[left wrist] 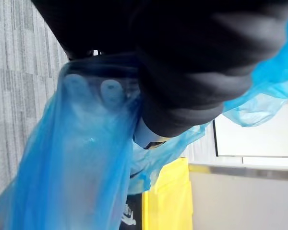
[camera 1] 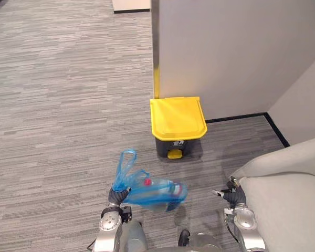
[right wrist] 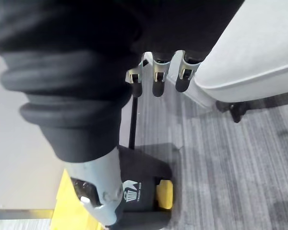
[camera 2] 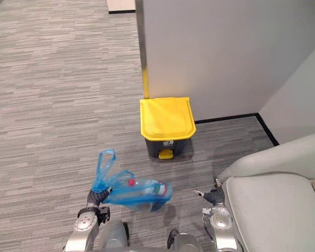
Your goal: Gather rubbish on tea table into small bin, then transfer packed bag to large trash can.
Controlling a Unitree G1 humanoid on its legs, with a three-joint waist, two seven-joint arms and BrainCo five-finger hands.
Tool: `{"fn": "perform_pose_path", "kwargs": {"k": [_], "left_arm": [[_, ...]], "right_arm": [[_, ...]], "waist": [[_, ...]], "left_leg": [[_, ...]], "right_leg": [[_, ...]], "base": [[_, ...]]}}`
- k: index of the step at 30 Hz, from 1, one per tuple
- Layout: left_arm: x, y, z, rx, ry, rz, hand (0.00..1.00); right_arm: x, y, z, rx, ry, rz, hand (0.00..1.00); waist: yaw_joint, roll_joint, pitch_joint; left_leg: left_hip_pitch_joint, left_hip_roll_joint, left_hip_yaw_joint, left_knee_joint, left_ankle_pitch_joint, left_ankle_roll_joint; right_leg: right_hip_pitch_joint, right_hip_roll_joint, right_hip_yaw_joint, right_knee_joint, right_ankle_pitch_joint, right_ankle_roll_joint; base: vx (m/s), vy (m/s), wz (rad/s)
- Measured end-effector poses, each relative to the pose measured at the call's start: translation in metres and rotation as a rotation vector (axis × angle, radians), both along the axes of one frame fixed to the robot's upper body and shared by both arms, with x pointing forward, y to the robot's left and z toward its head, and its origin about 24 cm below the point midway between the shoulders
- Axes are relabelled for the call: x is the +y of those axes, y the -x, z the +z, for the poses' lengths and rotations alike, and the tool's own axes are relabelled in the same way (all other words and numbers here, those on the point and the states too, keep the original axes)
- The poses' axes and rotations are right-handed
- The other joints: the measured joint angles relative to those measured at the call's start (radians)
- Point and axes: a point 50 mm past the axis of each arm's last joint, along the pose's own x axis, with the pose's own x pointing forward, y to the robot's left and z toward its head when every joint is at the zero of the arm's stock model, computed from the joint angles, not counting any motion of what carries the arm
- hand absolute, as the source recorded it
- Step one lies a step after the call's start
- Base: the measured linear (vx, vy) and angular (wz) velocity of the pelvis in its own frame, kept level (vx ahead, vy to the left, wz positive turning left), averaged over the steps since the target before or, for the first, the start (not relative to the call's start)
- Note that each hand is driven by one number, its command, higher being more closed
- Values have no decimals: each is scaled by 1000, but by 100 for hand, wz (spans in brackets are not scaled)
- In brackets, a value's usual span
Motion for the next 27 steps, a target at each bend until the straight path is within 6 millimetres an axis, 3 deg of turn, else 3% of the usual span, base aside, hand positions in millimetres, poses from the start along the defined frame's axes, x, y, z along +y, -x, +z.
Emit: {"fn": "perform_pose_path", "kwargs": {"k": [1, 2, 3, 5, 10, 13, 15, 16, 17, 18, 19, 20, 21, 23, 25, 27], "left_arm": [[-1, 0, 1, -3, 2, 1, 100], [0, 2, -1, 7, 0, 3, 100], [6, 2, -1, 7, -21, 1, 100], [9, 1, 0, 7, -35, -3, 100], [15, 12, -13, 79, -51, -4, 100], [19, 22, -18, 116, -59, 4, 100], [22, 24, -18, 119, -79, 3, 100], [22, 24, -18, 118, -82, 7, 100], [23, 26, -18, 122, -84, 13, 100], [27, 23, -16, 114, -99, 11, 100], [29, 21, -15, 109, -107, 10, 100], [33, 18, -14, 105, -116, 14, 100], [36, 14, -13, 99, -130, 11, 100], [29, 14, -17, 109, -98, 20, 100], [26, 18, -20, 123, -82, 28, 100], [19, 17, -21, 123, -64, 12, 100]], "right_arm": [[-3, 2, 0, 4, 8, -4, 0], [-2, 4, -5, 25, -4, -12, 0], [3, 7, -8, 37, -26, -17, 0], [2, 7, -9, 42, -27, -25, 0], [7, -10, -6, 20, -33, -3, 0], [7, -9, -12, 57, -32, 0, 0], [2, 7, -21, 113, -28, -26, 0], [1, 9, -21, 117, -28, -31, 0], [2, 11, -23, 126, -24, -27, 0], [4, 11, -23, 125, -24, -15, 0], [5, 10, -23, 126, -23, -8, 0], [5, 11, -24, 131, -23, -8, 0], [5, 16, -28, 151, -24, -11, 0], [-5, 20, -30, 177, -1, -19, 0], [-5, 16, -28, 167, 1, -15, 0], [-8, 17, -28, 167, 6, -19, 0]], "waist": [[1, 15, -5], [11, 1, -5], [15, -24, -16], [16, -36, -23], [17, -41, -25], [12, -40, -24], [1, -51, -23], [-13, -49, -21], [-34, -30, -22], [-35, -37, -27], [-37, -37, -28], [-40, -47, -31], [-40, -70, -37], [-32, -24, -47], [-36, -3, -55], [-39, 1, -58]], "left_leg": [[11, -27, 13, -221, 50, 0], [39, -51, 25, -276, 97, -6], [61, -97, 45, -333, 109, 8], [64, -123, 43, -338, 108, 16], [129, -148, 85, -369, 90, 19], [200, -157, 98, -451, 62, 14], [271, -183, 103, -499, 54, 27], [286, -182, 95, -501, 49, 29], [306, -172, 82, -507, 39, 30], [316, -168, 81, -514, 37, 27], [317, -162, 79, -514, 42, 18], [320, -161, 60, -507, 44, 13], [321, -178, 37, -496, 37, 2], [326, -148, 2, -496, 38, -8], [342, -135, 2, -525, 38, -8], [368, -133, -2, -570, 52, -29]], "right_leg": [[4, -9, 2, 28, -25, 34], [0, -21, 30, 57, -50, 66], [-3, -48, 70, 21, -47, 71], [31, -63, 79, -46, -31, 94], [63, -77, 160, -77, -5, 99], [-23, -85, 199, 113, -17, 120], [-118, -131, 199, 377, 21, 153], [-144, -132, 202, 433, 53, 146], [-179, -116, 214, 473, 0, 124], [-214, -99, 214, 444, -45, 99], [-227, -86, 214, 408, -53, 87], [-240, -42, 214, 255, -34, 68], [-228, -27, 220, 137, 70, 52], [-178, -5, 204, 81, 89, 36], [-161, 11, 200, 44, 91, 33], [-133, 17, 188, 4, 98, 32]], "base": [[205, 197, 3], [318, 220, 9], [261, 142, 14], [234, 107, 17], [170, 38, -28], [99, 6, -51], [105, 6, 0], [191, 7, 23], [195, -4, 21], [192, -31, 24], [171, -89, 36], [202, -104, 52], [232, -95, 53], [208, -31, 19], [161, -27, -6], [141, -30, 4]]}}
